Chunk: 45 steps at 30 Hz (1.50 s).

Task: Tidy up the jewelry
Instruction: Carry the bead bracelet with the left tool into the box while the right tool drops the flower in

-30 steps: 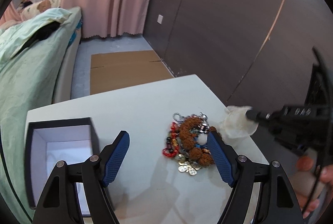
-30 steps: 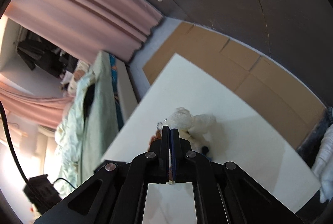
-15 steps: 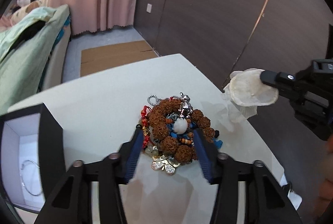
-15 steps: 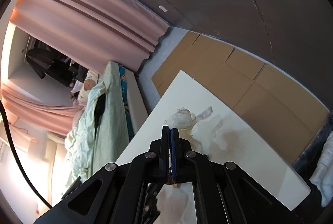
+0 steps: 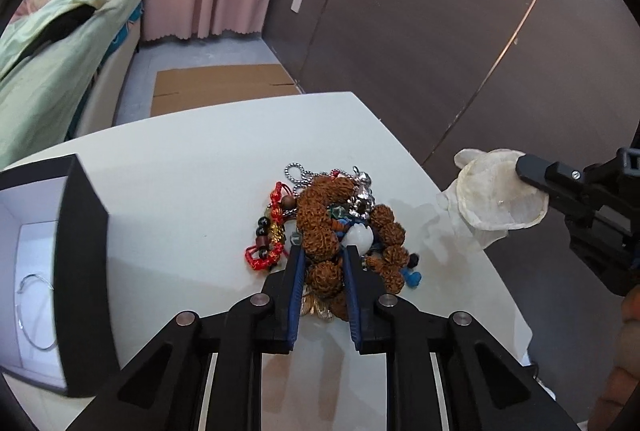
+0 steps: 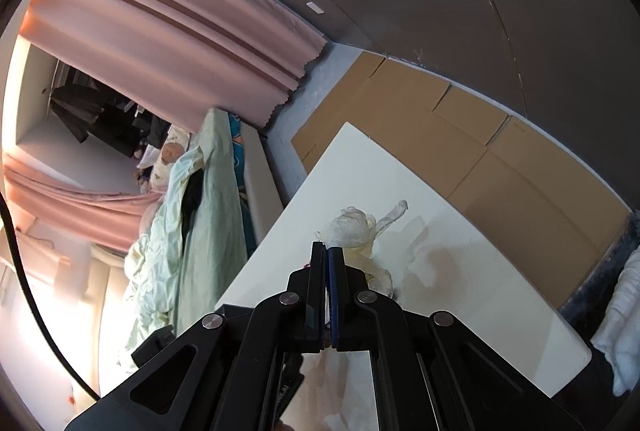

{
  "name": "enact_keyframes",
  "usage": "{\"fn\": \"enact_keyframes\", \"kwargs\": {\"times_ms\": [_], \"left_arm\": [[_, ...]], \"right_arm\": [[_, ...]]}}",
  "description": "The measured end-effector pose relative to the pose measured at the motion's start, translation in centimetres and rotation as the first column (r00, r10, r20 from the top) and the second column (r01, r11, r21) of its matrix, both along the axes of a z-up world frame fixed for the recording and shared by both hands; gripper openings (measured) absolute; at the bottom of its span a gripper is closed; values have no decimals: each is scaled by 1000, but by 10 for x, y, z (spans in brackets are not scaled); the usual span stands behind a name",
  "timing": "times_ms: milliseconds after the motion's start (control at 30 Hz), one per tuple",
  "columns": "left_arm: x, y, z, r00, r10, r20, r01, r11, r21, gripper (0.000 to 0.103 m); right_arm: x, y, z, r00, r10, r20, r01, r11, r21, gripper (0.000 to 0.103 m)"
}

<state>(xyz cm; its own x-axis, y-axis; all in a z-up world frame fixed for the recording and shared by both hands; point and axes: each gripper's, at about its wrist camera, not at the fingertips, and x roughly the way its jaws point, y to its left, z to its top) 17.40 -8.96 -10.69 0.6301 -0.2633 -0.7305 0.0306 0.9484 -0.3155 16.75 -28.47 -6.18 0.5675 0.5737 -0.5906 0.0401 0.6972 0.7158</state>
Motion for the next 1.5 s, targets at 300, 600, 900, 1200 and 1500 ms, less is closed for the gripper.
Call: {"fn": "enact_keyframes", "kwargs": {"times_ms": [300, 600, 900, 1200, 1500], "left_arm": [[-27, 12, 43, 994, 7, 106, -3, 999, -42, 20], [-53, 37, 85, 976, 41, 215, -29, 998, -61, 20], [-74, 83, 109, 953, 133, 273, -115, 990, -81, 20], [-87, 133, 111, 934, 236, 269, -215, 971, -105, 20], [-79, 154, 94, 934, 270, 233, -244, 961, -132, 20]], "right_arm": [[-8, 4, 2, 1000, 1, 16, -1, 1000, -16, 3], [-16, 13, 6, 999, 22, 42, -21, 999, -43, 3], [-25, 35, 15, 991, 86, 104, -83, 996, -33, 3], [-30, 73, 18, 976, 166, 139, -164, 986, -29, 3], [-35, 113, 17, 955, 254, 155, -253, 967, -28, 3]]}}
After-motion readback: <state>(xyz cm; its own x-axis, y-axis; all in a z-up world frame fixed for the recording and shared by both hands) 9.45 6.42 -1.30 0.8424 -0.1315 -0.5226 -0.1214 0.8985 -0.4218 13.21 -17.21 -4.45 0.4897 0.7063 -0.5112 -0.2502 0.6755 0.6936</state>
